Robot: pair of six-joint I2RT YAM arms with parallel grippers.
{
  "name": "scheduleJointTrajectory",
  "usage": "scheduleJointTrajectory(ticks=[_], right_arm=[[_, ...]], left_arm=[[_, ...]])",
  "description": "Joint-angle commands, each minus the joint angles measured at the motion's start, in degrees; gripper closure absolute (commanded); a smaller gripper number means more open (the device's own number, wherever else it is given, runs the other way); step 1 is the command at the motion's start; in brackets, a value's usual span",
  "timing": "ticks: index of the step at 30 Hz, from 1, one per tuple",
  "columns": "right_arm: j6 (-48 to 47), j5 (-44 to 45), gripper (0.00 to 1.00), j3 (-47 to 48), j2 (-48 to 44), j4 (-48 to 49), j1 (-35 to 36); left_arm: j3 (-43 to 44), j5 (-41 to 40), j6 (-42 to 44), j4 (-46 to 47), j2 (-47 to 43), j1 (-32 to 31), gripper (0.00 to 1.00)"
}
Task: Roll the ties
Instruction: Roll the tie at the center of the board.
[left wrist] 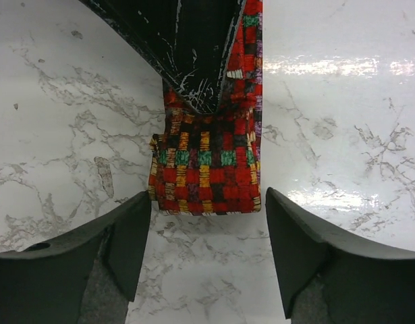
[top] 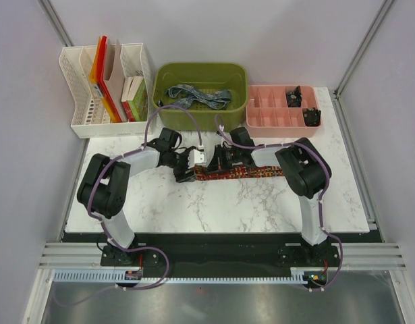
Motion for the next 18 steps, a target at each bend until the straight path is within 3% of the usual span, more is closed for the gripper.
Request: scheduleJointTrajectory(ticks=[1,9,18], right_arm=[[-0.4,5.6,1.0,-3.1,0.7,-3.3,1.1],[2.5,5.2,1.0,-3.8,1.4,-1.4,1.1],[5.5,4.2,1.0,-4.3,1.6,1.0,1.5]], left_arm=[[1.6,2.0,-1.2,1.4,-1.0,-0.2,0.31],[4.9,4.0,-5.2,0.3,-1.4,-2.3,0.46],[10.1,3.1,-10.5,0.3,2.3,-6.2,0.52]])
